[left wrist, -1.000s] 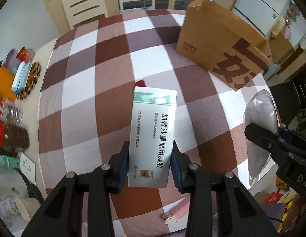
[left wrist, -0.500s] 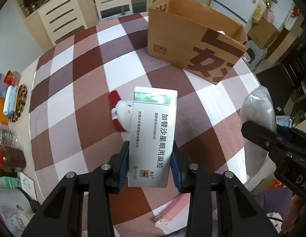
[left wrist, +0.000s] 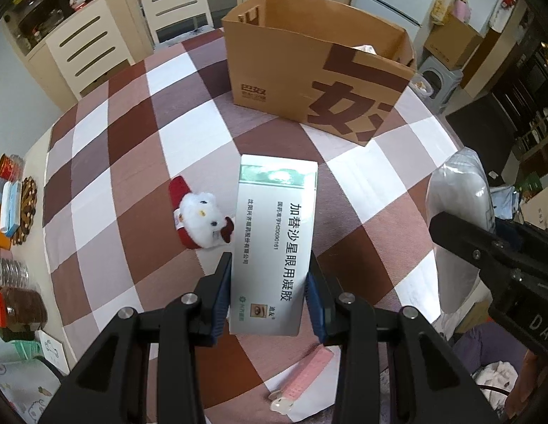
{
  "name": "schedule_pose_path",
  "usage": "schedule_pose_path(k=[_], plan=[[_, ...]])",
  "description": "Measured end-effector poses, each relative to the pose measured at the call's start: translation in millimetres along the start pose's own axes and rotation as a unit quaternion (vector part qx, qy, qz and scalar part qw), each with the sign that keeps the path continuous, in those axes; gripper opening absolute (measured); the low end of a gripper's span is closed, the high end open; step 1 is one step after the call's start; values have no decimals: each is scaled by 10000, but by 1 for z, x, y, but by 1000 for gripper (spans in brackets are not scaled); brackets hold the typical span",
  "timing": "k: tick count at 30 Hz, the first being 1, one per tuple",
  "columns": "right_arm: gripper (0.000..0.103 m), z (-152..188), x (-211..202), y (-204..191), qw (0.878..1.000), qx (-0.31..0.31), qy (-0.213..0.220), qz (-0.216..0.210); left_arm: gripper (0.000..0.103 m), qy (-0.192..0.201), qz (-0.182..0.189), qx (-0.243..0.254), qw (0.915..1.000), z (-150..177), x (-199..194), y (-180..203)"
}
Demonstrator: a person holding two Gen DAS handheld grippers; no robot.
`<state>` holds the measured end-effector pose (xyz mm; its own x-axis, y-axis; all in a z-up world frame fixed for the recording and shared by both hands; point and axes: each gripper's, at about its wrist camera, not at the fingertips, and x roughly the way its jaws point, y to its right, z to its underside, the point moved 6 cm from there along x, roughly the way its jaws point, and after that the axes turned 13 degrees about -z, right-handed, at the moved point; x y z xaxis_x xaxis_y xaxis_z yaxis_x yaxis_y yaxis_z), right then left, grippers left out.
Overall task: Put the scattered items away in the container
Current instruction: 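Carry the medicine box with the left tool while the right tool carries the cotton bag into the brown box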
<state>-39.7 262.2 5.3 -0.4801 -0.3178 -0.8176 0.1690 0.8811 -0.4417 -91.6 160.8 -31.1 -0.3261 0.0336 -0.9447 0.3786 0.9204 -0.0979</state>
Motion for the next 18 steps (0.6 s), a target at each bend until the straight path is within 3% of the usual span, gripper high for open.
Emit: schedule_pose_path(k=[18], plan=[[39, -2, -7, 28, 9996, 245, 66, 142, 38, 24, 79, 455, 9989, -13, -5, 34]])
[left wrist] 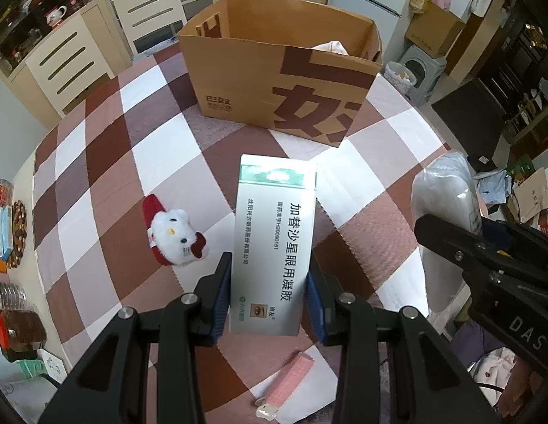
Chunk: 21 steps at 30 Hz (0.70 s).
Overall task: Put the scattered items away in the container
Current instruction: 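Carry the medicine box with the left tool while the right tool carries the cotton bag into the brown box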
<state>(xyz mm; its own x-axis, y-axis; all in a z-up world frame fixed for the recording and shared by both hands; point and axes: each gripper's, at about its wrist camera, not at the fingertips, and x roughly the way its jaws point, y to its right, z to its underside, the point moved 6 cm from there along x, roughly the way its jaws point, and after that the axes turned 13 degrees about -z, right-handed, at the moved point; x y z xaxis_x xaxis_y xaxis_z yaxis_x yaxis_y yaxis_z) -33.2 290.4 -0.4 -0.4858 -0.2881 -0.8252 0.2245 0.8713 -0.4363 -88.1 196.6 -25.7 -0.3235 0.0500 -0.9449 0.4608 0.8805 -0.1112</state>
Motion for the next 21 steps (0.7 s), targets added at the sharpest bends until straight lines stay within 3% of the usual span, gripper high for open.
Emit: schedule_pose_path(k=[21], plan=[[39, -23, -4, 23, 9999, 69, 74, 28, 38, 18, 33, 133, 9999, -24, 0, 18]])
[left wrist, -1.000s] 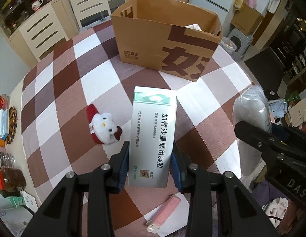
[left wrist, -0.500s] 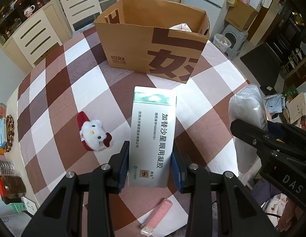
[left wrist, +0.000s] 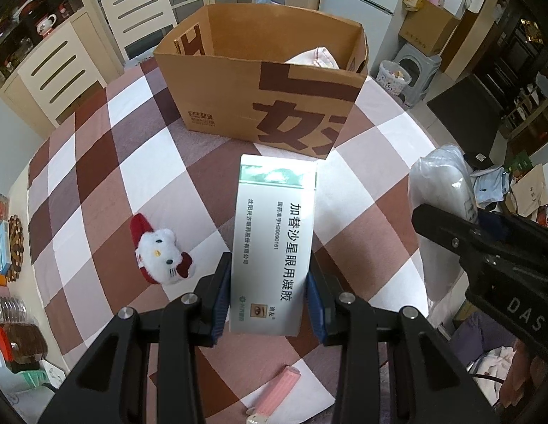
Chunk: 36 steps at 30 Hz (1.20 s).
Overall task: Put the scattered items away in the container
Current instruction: 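Carry the medicine box with the left tool while the right tool carries the cotton bag into the brown box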
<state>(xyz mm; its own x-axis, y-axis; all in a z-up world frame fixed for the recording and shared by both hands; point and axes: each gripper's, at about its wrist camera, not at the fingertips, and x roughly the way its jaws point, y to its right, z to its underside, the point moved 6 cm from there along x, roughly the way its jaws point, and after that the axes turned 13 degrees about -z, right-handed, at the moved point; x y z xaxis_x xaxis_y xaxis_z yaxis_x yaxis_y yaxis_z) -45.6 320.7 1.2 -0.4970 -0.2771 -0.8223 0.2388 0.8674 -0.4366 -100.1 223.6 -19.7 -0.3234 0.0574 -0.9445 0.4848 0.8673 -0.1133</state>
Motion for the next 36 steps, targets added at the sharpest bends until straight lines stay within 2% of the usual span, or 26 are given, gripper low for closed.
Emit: schedule_pose_path(k=[26, 36], plan=[[39, -64, 4, -16, 9992, -292, 239, -88, 38, 246, 134, -6, 9996, -70, -5, -17], [39, -81, 7, -27, 9986, -398, 290, -166, 38, 262, 350, -22, 9990, -92, -6, -22]])
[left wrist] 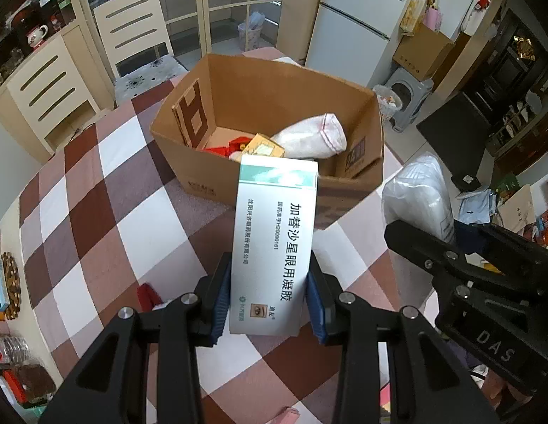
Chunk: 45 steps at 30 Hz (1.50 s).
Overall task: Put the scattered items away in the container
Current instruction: 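Carry the medicine box with the left tool while the right tool carries the cotton bag into the brown box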
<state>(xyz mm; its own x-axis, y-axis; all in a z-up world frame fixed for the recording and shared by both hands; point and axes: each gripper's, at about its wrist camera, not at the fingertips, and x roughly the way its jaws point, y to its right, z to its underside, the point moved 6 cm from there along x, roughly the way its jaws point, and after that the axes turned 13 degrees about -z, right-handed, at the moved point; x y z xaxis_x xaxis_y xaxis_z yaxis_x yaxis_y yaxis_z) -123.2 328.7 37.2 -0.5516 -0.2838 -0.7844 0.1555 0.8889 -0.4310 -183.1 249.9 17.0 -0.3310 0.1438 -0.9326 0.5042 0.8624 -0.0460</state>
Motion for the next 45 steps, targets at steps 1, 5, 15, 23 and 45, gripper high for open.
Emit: schedule_pose_path(k=[1, 5, 15, 23, 45], plan=[[39, -2, 0, -1, 10000, -7, 17, -11, 38, 7, 45, -12, 10000, -3, -1, -1], [39, -15, 0, -4, 9999, -25, 92, -63, 38, 56, 147, -17, 9999, -17, -4, -3], [39, -54, 2, -6, 9994, -98, 307, -91, 38, 239, 150, 216, 9994, -59, -2, -6], [39, -80, 10, -3, 9990, -106, 421, -89, 38, 304, 126, 269, 9991, -91, 8, -7], [39, -106, 79, 26, 9985, 410, 106, -356, 38, -255, 616, -269, 9974, -134, 105, -33]])
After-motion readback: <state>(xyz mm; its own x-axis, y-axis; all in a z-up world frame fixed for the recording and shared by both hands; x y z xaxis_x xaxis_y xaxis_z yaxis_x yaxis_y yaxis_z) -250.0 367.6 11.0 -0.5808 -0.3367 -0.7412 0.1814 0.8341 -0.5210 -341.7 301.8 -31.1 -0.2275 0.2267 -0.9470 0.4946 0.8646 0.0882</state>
